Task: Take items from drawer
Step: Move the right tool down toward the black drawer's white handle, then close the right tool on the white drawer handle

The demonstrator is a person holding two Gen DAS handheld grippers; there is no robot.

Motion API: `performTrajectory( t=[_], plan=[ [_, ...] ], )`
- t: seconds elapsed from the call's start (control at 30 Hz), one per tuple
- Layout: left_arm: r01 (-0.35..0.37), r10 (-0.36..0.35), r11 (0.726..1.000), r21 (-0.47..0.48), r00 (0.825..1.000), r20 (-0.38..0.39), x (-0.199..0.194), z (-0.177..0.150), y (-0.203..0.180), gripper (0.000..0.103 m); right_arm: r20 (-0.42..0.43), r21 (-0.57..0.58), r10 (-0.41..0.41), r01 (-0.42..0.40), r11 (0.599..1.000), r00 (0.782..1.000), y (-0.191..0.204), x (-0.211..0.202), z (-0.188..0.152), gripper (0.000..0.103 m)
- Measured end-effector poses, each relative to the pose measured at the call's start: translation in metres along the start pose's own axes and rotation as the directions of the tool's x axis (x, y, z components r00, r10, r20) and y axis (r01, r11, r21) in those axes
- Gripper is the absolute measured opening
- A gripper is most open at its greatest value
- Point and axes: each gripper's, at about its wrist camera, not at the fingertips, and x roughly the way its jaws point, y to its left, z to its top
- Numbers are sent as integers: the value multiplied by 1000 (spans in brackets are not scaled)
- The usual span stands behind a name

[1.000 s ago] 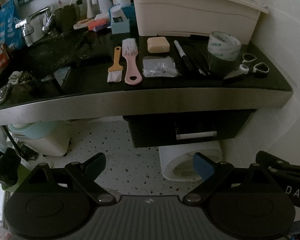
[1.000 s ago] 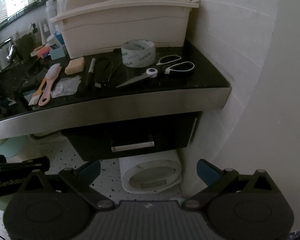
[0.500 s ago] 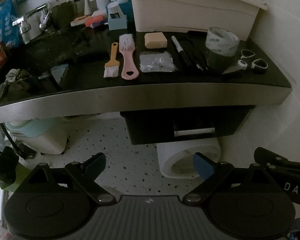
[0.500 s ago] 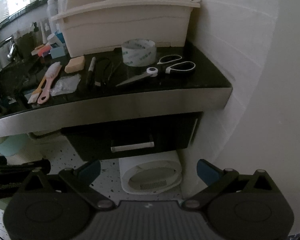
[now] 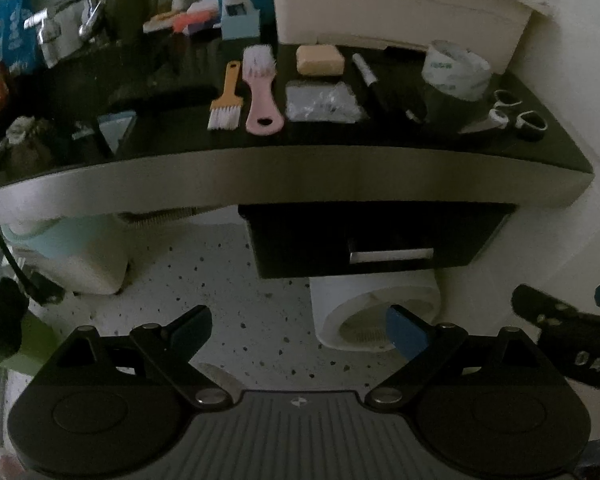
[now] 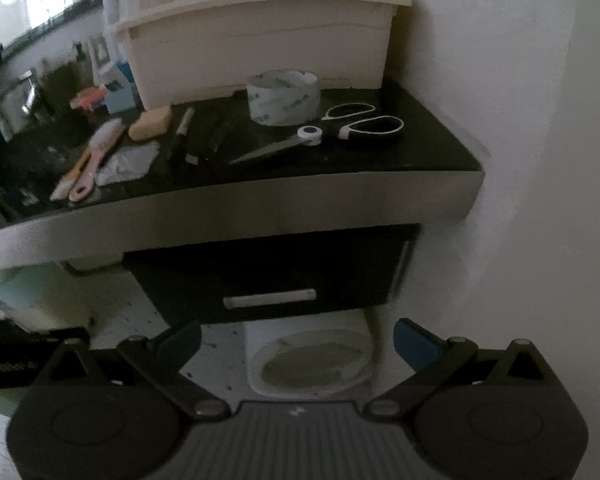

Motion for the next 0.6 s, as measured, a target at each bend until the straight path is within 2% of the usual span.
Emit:
performTrajectory(
  t=[0.07,0.17,0.23,0.33,0.4,0.5,0.6],
  plan=[
    [-9,9,1000,-7,1000,1,4,-2,1,94,42,-8,38,-38,999,998,-4,2,-2,103],
    [-23,23,1000,-17,1000,2,11,-5,3,94,137,-85,96,-85,993,986,-8,3,-9,103],
    [-31,31,999,-23,999,3,15,-7,4,94,172,-169,83,-53,984,982,-5,6,-12,103],
    [-30,30,999,-24,1000,4,19,-10,4,94,175,-252,51,-6,968,983,2,17,-12,103],
    [-30,30,999,-24,1000,4,22,-12,4,94,179,-264,73,-23,964,981,3,23,-12,103],
    [-28,29,999,-26,1000,4,26,-15,4,94,123,-246,115,-82,966,986,2,38,-10,103],
    [-17,17,999,-41,1000,4,28,-16,10,94,133,-310,137,-91,947,982,6,49,-16,103]
  ],
)
